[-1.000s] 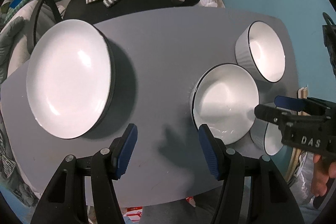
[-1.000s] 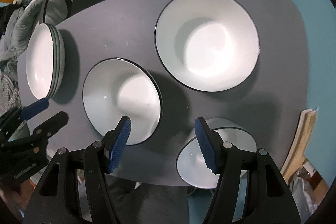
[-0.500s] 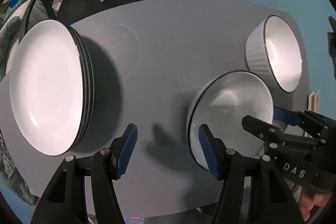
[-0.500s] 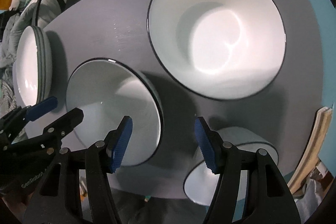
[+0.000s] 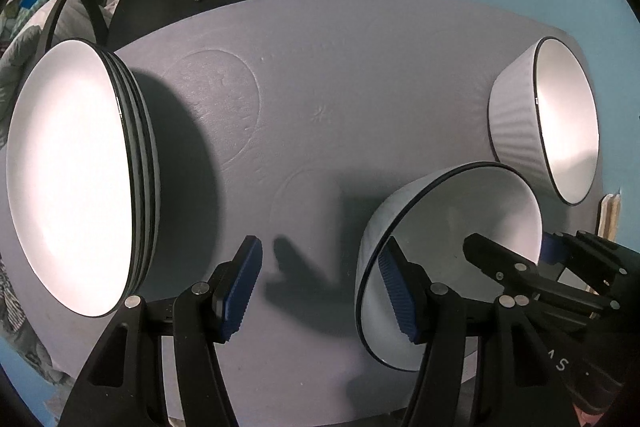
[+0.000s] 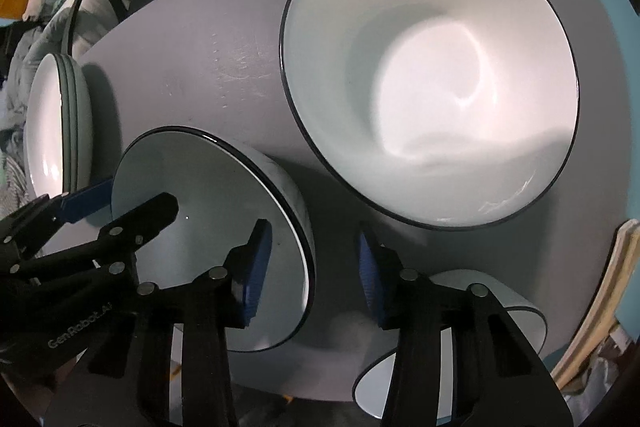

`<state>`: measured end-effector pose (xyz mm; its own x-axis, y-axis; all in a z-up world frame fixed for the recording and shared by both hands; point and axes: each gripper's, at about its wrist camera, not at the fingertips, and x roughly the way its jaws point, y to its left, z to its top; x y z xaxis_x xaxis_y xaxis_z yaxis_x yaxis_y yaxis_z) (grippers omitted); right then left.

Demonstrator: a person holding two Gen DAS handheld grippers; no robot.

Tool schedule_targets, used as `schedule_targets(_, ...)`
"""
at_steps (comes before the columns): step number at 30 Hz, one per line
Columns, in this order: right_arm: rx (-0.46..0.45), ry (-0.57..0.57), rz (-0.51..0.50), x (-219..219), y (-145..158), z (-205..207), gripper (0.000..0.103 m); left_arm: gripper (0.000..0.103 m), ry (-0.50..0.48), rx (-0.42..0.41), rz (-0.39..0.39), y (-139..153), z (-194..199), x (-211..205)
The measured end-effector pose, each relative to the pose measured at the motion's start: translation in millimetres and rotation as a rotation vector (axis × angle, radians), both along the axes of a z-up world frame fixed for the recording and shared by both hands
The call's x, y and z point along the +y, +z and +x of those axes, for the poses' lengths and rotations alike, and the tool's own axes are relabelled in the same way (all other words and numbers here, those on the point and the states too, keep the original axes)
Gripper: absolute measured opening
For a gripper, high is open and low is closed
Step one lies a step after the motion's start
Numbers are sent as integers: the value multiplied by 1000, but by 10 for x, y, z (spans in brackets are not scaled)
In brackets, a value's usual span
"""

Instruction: Organize plates and bowls

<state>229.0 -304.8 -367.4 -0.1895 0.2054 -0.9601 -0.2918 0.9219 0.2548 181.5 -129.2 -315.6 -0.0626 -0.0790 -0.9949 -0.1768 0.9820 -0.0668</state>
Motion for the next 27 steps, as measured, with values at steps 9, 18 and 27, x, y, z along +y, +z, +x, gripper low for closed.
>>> schedule_targets(9,2,5,18,98,-59,-9,25,51,3,9,-13,-88,42,7)
schedule_targets(18,-9,28,22,143,-64,-31,16,32,-5,5,-37,-101,51,-79)
schedule_targets(27,-23,37,27,115,-69,-73,13,16,-3,1,-66,-115,54,-120)
